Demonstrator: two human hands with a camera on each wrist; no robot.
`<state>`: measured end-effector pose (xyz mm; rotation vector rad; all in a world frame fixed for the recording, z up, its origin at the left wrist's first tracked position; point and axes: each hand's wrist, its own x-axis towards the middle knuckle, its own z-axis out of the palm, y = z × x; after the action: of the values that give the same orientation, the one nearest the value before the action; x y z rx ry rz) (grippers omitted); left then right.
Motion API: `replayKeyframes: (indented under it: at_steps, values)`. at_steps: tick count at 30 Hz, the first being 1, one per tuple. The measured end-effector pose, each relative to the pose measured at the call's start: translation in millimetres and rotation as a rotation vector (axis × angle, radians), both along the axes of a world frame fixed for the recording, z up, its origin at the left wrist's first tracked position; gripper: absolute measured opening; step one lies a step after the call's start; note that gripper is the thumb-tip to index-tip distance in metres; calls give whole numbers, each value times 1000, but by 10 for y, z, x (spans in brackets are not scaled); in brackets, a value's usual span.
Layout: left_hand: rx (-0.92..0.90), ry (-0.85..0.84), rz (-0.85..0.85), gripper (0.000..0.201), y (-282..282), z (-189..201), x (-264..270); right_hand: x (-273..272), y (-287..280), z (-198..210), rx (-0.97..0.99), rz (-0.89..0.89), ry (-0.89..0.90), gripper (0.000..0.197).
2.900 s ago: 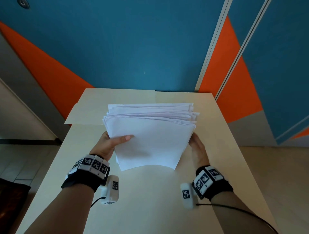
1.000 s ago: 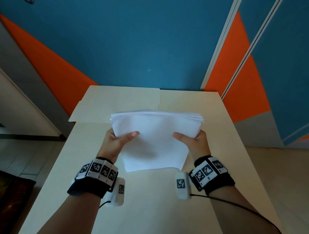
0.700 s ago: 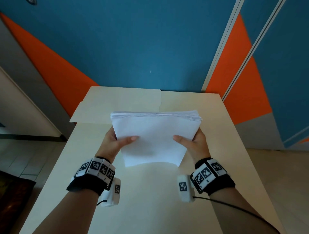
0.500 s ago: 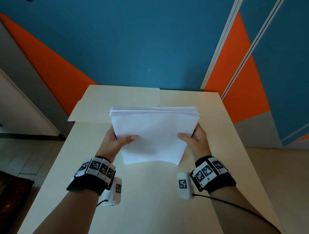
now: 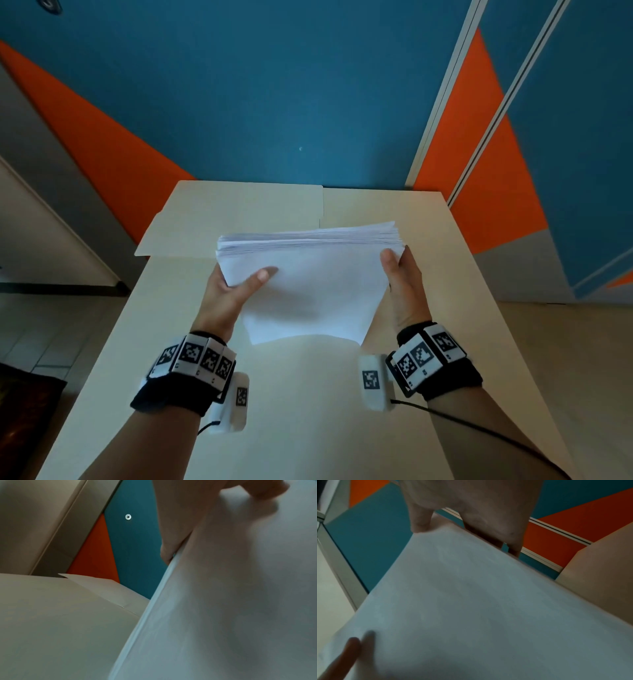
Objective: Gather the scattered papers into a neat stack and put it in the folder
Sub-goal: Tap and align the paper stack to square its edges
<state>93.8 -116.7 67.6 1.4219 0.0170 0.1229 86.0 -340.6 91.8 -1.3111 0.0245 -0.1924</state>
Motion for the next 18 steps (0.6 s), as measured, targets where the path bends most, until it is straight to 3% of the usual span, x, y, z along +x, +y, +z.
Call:
replayKeyframes:
  at_steps: [3, 6, 9, 11, 16, 18]
  values:
    - [-43, -63, 104, 73, -3, 77, 51, 76, -29, 36, 8, -93, -70, 47]
    - [-3, -179, 211, 40, -42, 266, 108, 140, -16, 91, -106, -163, -138, 35]
    - [0, -195, 363, 23, -118, 365, 159, 188, 48, 99, -150, -260, -159, 12]
    - [7, -173, 427, 12, -154, 361, 203, 227, 82, 97, -148, -338, -144, 19]
    - [-7, -151, 518, 46, -222, 304, 259, 276, 113, 96, -146, -360, -111, 29]
    - [-11, -181, 592, 55, -290, 329, 298, 228, 104, 88, -216, -330, -180, 28]
